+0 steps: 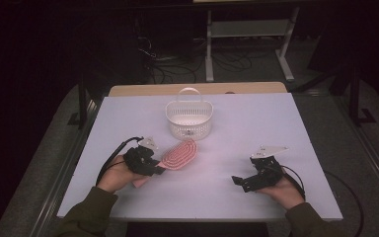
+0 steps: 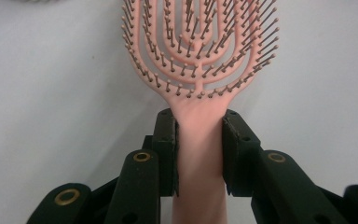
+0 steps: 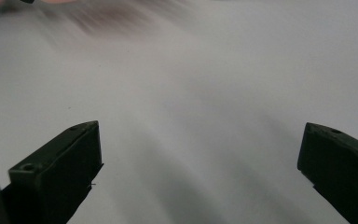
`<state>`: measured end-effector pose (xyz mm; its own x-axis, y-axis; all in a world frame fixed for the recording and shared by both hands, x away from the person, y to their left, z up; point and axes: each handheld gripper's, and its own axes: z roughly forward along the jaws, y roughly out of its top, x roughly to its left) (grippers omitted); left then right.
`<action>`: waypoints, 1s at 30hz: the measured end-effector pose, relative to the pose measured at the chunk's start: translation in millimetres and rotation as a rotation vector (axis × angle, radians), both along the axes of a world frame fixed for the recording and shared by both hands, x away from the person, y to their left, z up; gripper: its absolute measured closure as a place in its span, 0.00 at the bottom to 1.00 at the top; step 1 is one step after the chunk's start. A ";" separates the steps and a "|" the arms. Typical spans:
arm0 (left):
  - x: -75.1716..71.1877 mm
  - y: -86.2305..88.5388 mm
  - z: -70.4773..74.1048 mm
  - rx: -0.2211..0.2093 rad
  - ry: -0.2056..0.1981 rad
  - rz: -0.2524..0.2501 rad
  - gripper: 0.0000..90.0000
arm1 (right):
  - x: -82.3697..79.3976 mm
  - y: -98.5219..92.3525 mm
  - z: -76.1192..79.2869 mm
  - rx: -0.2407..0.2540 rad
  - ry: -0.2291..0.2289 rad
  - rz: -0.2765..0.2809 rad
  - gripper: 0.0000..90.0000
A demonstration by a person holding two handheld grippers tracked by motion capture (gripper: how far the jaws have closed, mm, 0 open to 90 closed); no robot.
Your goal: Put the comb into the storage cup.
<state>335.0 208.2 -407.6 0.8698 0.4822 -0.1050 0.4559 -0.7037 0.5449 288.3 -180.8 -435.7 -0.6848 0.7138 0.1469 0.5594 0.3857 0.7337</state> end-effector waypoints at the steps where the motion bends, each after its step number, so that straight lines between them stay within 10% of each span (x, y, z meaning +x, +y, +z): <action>1: -0.5 0.0 0.9 -0.012 -0.006 0.000 0.78 | 0.1 -0.3 -0.1 0.001 -0.001 0.000 0.00; 30: -9.4 -22.1 6.5 -0.241 -0.152 -0.021 0.78 | 0.7 -2.9 -1.2 0.027 0.006 -0.005 0.00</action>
